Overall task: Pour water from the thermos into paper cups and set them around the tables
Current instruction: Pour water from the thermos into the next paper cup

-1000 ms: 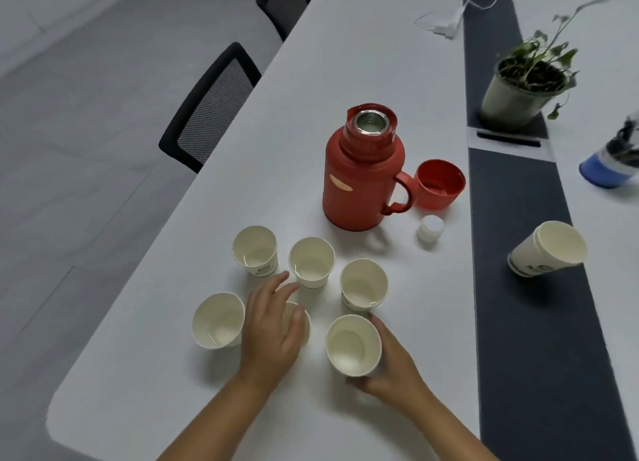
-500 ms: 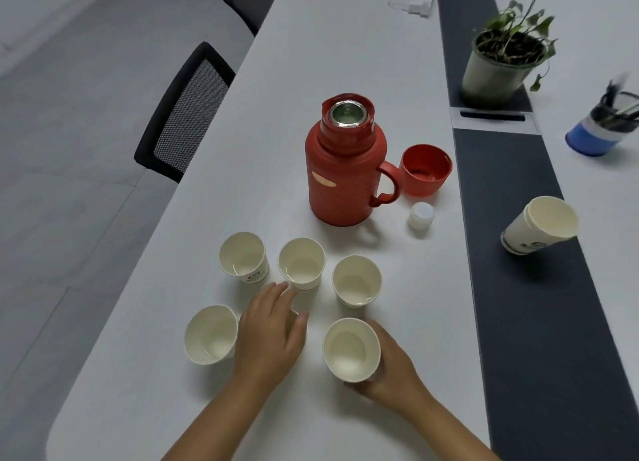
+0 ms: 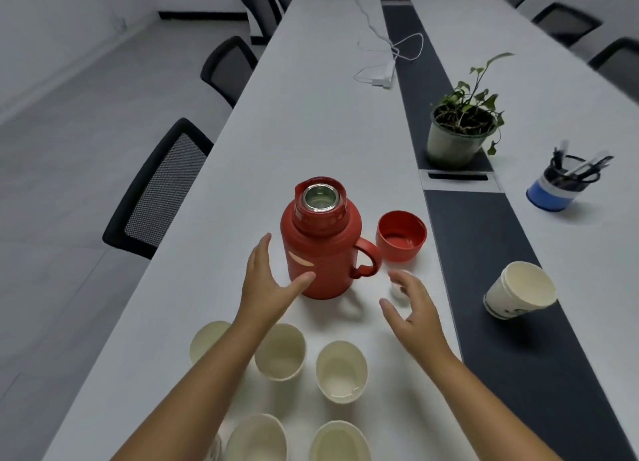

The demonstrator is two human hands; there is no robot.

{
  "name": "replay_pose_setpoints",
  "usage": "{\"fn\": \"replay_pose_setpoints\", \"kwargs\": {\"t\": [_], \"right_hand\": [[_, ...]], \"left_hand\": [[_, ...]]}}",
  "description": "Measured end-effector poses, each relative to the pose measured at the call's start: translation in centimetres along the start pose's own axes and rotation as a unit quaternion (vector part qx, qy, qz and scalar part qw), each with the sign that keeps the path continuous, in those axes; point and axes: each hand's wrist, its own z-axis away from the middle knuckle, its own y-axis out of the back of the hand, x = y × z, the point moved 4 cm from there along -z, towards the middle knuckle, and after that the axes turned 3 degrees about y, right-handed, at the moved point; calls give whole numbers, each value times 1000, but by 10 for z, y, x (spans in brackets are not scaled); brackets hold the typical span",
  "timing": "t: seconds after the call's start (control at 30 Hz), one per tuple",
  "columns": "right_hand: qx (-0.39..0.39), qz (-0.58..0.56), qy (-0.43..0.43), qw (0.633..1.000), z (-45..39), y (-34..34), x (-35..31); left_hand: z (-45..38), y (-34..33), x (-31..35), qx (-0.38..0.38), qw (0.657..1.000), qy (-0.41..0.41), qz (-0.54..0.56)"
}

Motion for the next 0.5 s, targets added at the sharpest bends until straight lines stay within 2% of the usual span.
{"fn": "replay_pose_setpoints", "kwargs": {"t": [0.13, 0.3, 0.5], "right_hand": [[-17, -44, -43, 998, -57, -25, -13], [-4, -147, -113, 983, -89, -49, -4], [36, -144, -54, 987, -79, -55, -19]], "left_hand": [[-43, -6, 4, -80, 995, 35, 45], [-57, -10, 24, -135, 983, -37, 116], [-43, 1, 21, -132, 980, -42, 140]]}}
